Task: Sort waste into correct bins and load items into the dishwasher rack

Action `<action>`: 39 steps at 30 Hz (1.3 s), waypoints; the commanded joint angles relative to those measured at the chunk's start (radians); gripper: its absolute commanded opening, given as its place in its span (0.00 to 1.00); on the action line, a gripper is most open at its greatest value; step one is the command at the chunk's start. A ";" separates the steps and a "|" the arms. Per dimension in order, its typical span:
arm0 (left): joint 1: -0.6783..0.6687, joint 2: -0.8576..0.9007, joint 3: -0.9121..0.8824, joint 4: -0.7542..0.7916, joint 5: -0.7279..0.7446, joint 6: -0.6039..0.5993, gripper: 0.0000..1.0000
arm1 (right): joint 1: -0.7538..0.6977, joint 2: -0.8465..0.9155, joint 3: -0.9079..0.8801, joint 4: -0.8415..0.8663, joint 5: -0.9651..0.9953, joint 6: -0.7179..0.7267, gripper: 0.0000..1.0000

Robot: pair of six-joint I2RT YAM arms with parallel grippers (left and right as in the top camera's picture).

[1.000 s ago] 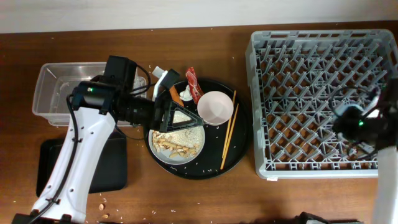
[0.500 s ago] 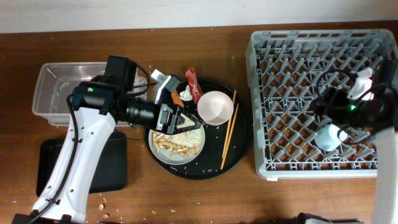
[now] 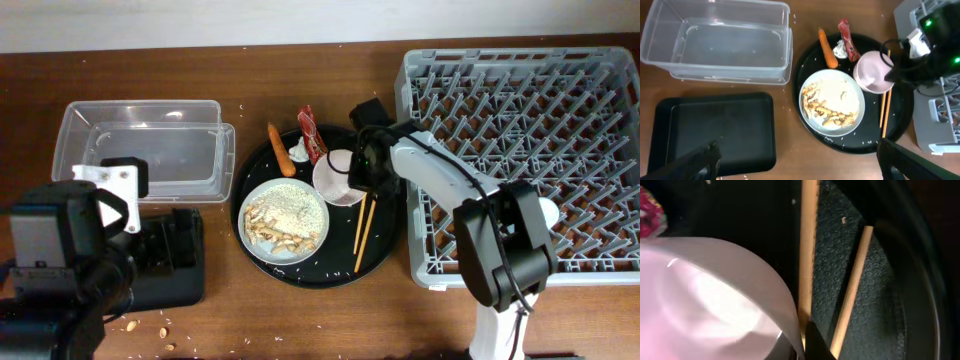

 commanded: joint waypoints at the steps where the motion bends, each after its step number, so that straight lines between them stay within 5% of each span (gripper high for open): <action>1: 0.000 -0.003 0.004 -0.007 -0.014 -0.009 0.99 | 0.001 -0.125 0.009 -0.025 0.024 -0.025 0.04; 4: 0.000 -0.003 0.004 -0.007 -0.014 -0.009 0.99 | -0.040 -0.397 0.009 -0.138 0.177 -0.064 0.04; 8: 0.000 -0.003 0.004 -0.007 -0.014 -0.009 0.99 | -0.118 -0.586 0.008 -0.288 0.945 -0.092 0.04; 12: 0.000 -0.003 0.004 -0.007 -0.014 -0.009 0.99 | -0.277 -0.466 0.007 -0.237 1.220 -0.093 0.04; 15: 0.000 -0.003 0.004 -0.007 -0.014 -0.009 0.99 | -0.381 -0.324 0.007 -0.223 1.242 -0.092 0.04; 22: 0.000 -0.003 0.004 -0.007 -0.014 -0.009 0.99 | -0.321 -0.053 0.007 -0.237 1.396 -0.108 0.04; 28: 0.000 -0.003 0.004 -0.007 -0.014 -0.009 0.99 | -0.113 -0.043 0.007 -0.359 1.285 -0.107 0.05; 29: 0.000 -0.003 0.004 -0.007 -0.014 -0.009 0.99 | -0.079 -0.043 0.007 -0.393 1.233 -0.106 0.19; 30: 0.000 -0.003 0.004 -0.007 -0.014 -0.009 0.99 | -0.055 -0.048 0.013 -0.448 1.192 -0.084 0.48; 33: 0.000 -0.003 0.004 -0.007 -0.014 -0.009 0.99 | -0.005 -0.139 0.056 -0.496 1.103 -0.040 0.78; 36: 0.000 -0.003 0.004 -0.007 -0.014 -0.009 0.99 | -0.003 -0.223 0.168 -0.492 0.756 -0.095 0.79; 37: 0.000 -0.003 0.004 -0.007 -0.014 -0.009 0.99 | 0.006 -0.229 0.211 -0.476 0.403 -0.228 0.58; 39: 0.000 -0.003 0.004 -0.007 -0.014 -0.009 0.99 | 0.029 -0.217 0.175 -0.432 0.031 -0.243 0.34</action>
